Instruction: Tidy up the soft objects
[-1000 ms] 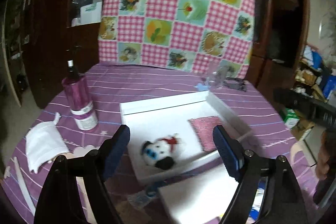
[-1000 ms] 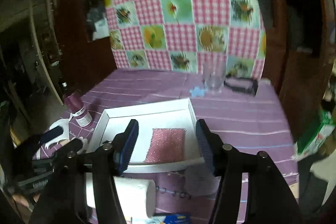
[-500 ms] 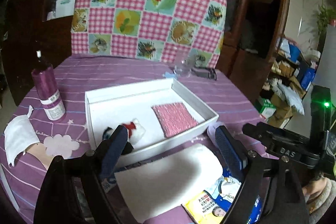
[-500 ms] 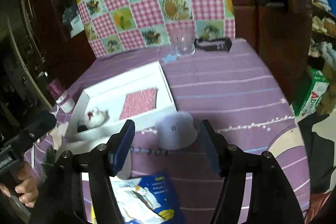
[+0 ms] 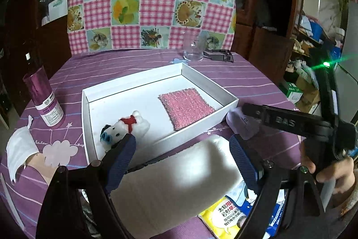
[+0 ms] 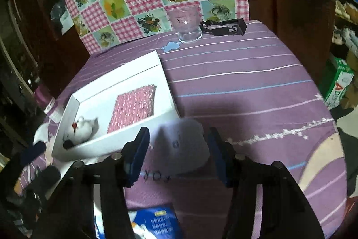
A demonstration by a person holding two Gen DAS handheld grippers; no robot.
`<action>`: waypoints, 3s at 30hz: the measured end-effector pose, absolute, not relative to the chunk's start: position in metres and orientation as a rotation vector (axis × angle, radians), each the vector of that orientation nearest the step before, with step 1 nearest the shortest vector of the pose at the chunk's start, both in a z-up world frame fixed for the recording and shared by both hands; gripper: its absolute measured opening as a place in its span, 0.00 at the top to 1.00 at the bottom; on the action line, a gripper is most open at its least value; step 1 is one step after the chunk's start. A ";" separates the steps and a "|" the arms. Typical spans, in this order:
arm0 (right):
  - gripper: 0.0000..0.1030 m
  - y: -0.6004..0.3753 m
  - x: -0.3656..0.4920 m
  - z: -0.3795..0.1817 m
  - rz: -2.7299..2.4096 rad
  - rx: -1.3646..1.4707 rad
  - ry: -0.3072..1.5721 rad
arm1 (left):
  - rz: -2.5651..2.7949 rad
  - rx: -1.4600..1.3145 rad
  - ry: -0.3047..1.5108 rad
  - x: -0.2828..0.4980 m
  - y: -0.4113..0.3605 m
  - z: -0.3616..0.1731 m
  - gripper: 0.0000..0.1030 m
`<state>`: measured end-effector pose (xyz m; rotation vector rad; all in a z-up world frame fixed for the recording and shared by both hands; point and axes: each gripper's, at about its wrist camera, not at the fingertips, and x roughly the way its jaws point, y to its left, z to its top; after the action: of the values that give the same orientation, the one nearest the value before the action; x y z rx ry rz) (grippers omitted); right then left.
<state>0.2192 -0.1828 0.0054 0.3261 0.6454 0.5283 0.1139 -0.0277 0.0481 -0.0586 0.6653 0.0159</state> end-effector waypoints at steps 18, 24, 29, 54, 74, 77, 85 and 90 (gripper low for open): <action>0.61 -0.159 0.225 -0.010 0.500 0.168 0.691 | 0.039 -0.064 0.703 0.122 -0.028 0.038 0.16; 0.69 -0.166 0.226 -0.012 0.513 0.195 0.695 | 0.042 -0.082 0.697 0.121 -0.025 0.040 0.16; 0.75 -0.175 0.216 -0.006 0.503 0.205 0.673 | 0.037 -0.091 0.687 0.120 -0.024 0.043 0.16; 0.68 -0.228 0.098 -0.010 0.543 0.253 0.553 | -0.094 -0.149 0.645 0.095 -0.054 0.056 0.16; 0.71 -0.259 0.103 -0.012 0.506 0.395 0.570 | -0.337 0.267 0.730 0.067 -0.137 0.018 0.23; 0.71 -0.250 0.108 -0.018 0.540 0.378 0.637 | -0.345 0.233 0.769 0.072 -0.134 0.012 0.23; 0.55 -0.230 0.114 -0.031 0.583 0.322 0.741 | -0.338 0.243 0.802 0.081 -0.138 0.000 0.45; 0.65 -0.223 0.112 -0.034 0.555 0.250 0.739 | -0.340 0.210 0.803 0.083 -0.134 0.001 0.60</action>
<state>0.1120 -0.2233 -0.0342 0.2503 0.7390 0.5549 0.0828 -0.1342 0.0010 0.2100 0.8028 -0.3399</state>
